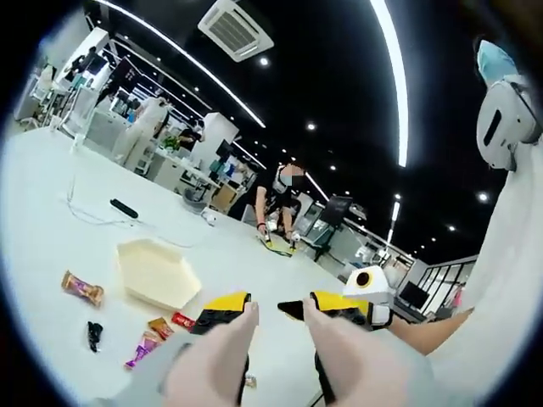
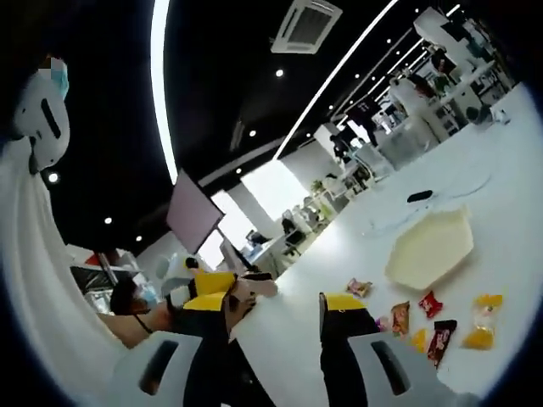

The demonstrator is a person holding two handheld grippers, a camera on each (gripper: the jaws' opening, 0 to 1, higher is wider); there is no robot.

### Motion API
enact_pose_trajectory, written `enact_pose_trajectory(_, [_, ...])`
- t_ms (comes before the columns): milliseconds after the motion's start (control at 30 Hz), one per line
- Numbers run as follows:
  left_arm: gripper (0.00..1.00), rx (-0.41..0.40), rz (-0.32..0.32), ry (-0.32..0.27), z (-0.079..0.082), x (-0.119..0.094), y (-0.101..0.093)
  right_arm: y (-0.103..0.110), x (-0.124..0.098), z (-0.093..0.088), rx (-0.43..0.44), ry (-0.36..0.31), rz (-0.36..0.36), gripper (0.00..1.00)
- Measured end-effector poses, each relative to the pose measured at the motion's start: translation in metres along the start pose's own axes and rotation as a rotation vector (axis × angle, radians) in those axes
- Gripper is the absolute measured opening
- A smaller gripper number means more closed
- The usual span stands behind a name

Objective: Place the target food into the container with the food tongs after gripping and lifting it, then release it inside without dropping or visibly crushing the food.

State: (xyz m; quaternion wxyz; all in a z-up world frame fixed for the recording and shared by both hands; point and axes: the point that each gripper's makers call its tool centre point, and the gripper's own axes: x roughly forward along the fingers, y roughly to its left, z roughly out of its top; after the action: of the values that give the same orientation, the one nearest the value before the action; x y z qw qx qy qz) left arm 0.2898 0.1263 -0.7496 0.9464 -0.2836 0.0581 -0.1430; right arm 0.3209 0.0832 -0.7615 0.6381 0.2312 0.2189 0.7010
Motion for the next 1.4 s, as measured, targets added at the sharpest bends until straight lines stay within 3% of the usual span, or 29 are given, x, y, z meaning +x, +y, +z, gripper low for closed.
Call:
enact_pose_trajectory(133, [0.27,0.014,0.003,-0.007,-0.003,0.000,0.000,-0.009,-0.004,0.003,-0.026,0.017,-0.037,0.43])
enact_pose_trajectory(333, [0.27,-0.031,-0.025,-0.033,-0.005,0.002,0.006,-0.008,-0.005,-0.001,-0.049,0.034,-0.059,0.43])
enact_pose_trajectory(600, [0.27,-0.025,-0.024,0.019,-0.017,0.002,0.019,-0.019,-0.007,-0.012,-0.046,0.029,-0.125,0.46])
enact_pose_trajectory(733, [0.26,-0.026,-0.013,0.046,-0.025,-0.005,0.037,-0.030,-0.006,-0.015,-0.048,0.031,-0.181,0.52])
enact_pose_trajectory(833, [0.26,-0.015,0.012,0.065,-0.021,-0.013,0.050,-0.040,-0.005,-0.009,-0.031,0.013,-0.298,0.52])
enact_pose_trajectory(933, [0.26,0.012,0.006,0.039,-0.013,-0.021,0.061,-0.037,0.002,-0.003,-0.053,-0.013,-0.314,0.52])
enact_pose_trajectory(1067, [0.26,0.045,0.022,0.074,-0.019,-0.029,0.082,-0.048,0.012,-0.011,-0.110,0.014,-0.375,0.52])
enact_pose_trajectory(1167, [0.27,0.063,0.019,0.098,-0.022,-0.036,0.094,-0.049,0.017,-0.012,-0.121,-0.001,-0.392,0.52])
enact_pose_trajectory(1333, [0.27,0.101,0.051,0.100,-0.013,-0.045,0.111,-0.056,0.021,-0.023,-0.066,-0.025,-0.426,0.52])
enact_pose_trajectory(1400, [0.27,0.131,0.078,0.082,-0.007,-0.048,0.118,-0.060,0.025,-0.034,-0.053,0.010,-0.414,0.52])
